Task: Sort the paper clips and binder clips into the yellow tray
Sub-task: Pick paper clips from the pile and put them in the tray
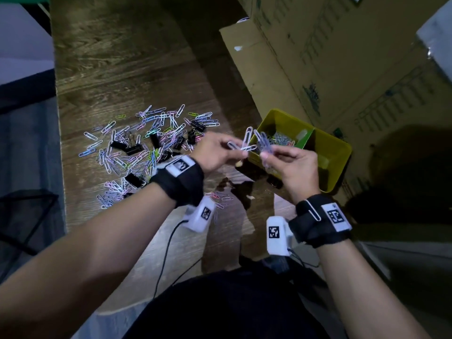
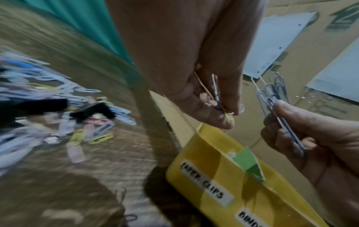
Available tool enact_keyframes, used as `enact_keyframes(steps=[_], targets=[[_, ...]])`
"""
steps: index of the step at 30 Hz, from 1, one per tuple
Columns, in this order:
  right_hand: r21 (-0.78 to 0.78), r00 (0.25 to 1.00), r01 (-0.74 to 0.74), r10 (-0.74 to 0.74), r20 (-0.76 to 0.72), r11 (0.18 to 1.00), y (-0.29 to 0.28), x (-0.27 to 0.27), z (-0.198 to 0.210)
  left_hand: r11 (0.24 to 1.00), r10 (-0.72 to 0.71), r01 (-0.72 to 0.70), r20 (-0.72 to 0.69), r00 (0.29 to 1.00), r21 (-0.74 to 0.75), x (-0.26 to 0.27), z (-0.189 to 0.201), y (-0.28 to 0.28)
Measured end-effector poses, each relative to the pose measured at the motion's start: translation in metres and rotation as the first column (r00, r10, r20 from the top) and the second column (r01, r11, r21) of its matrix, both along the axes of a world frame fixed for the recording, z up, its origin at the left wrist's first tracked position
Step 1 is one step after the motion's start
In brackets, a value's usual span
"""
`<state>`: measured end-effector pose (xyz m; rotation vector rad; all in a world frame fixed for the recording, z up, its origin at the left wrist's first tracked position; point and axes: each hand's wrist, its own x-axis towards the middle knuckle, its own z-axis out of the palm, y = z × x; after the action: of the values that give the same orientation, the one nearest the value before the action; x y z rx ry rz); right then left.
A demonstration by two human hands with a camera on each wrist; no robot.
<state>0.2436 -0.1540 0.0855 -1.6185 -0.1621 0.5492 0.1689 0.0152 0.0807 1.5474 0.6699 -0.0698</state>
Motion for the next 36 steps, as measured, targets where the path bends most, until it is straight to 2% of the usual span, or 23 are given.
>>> enact_keyframes(steps=[5,7,9,12,15,17,19,22,24,26,28,30,31,33,34,36], targets=[[-0.024,0.986,0.148,-0.145,0.087,0.989,-0.003,0.031,0.006,0.977,-0.017,0.014,0.012,1.0,0.212,0.062,-0.001,-0.025],[-0.075,0.972,0.206,-0.195,0.132,0.976,-0.003,0.044,0.004,0.917,-0.102,0.114,-0.049,0.994,0.383,0.074,-0.006,-0.032],[-0.134,0.97,0.209,-0.187,0.158,0.969,0.0,0.054,0.002,0.8,-0.235,0.296,-0.182,0.955,0.522,0.079,-0.01,-0.037],[-0.271,0.979,0.129,-0.08,0.187,0.954,0.004,0.063,-0.004,0.606,-0.438,0.526,-0.302,0.847,0.597,0.073,-0.008,-0.038],[-0.419,0.976,0.05,0.045,0.214,0.906,0.008,0.072,-0.01,0.365,-0.653,0.722,-0.391,0.648,0.587,0.063,-0.006,-0.031],[-0.502,0.96,-0.031,0.165,0.225,0.864,0.013,0.074,-0.015,0.202,-0.714,0.761,-0.44,0.545,0.616,0.059,-0.007,-0.023],[-0.597,0.914,-0.13,0.33,0.238,0.791,0.022,0.074,-0.015,0.136,-0.697,0.742,-0.469,0.543,0.657,0.055,-0.007,-0.016],[-0.719,0.795,-0.218,0.547,0.261,0.66,0.038,0.072,-0.011,0.119,-0.67,0.717,-0.477,0.569,0.687,0.052,-0.006,-0.007],[-0.749,0.755,-0.253,0.609,0.244,0.613,0.048,0.07,-0.009,0.107,-0.645,0.72,-0.503,0.575,0.686,0.049,-0.006,0.001],[-0.754,0.725,-0.288,0.649,0.231,0.59,0.054,0.067,-0.009,0.18,-0.629,0.677,-0.446,0.637,0.713,0.041,-0.008,0.01],[-0.722,0.708,-0.309,0.657,0.26,0.619,0.057,0.062,-0.007,0.277,-0.623,0.509,-0.251,0.741,0.815,0.026,-0.016,0.02],[-0.668,0.658,-0.304,0.657,0.368,0.679,0.055,0.053,-0.004,0.329,-0.596,0.316,-0.064,0.801,0.89,0.003,-0.024,0.026],[-0.627,0.62,-0.303,0.649,0.441,0.717,0.054,0.046,-0.004,0.346,-0.575,0.26,-0.015,0.818,0.902,-0.009,-0.027,0.027],[-0.531,0.566,-0.343,0.622,0.541,0.775,0.05,0.028,-0.006,0.361,-0.53,0.291,-0.062,0.845,0.886,-0.038,-0.039,0.028],[-0.516,0.535,-0.384,0.64,0.551,0.766,0.049,0.018,-0.01,0.37,-0.506,0.356,-0.135,0.852,0.858,-0.052,-0.047,0.028],[-0.586,0.437,-0.491,0.764,0.474,0.645,0.046,-0.005,-0.021,0.415,-0.434,0.484,-0.3,0.849,0.77,-0.081,-0.06,0.024]])
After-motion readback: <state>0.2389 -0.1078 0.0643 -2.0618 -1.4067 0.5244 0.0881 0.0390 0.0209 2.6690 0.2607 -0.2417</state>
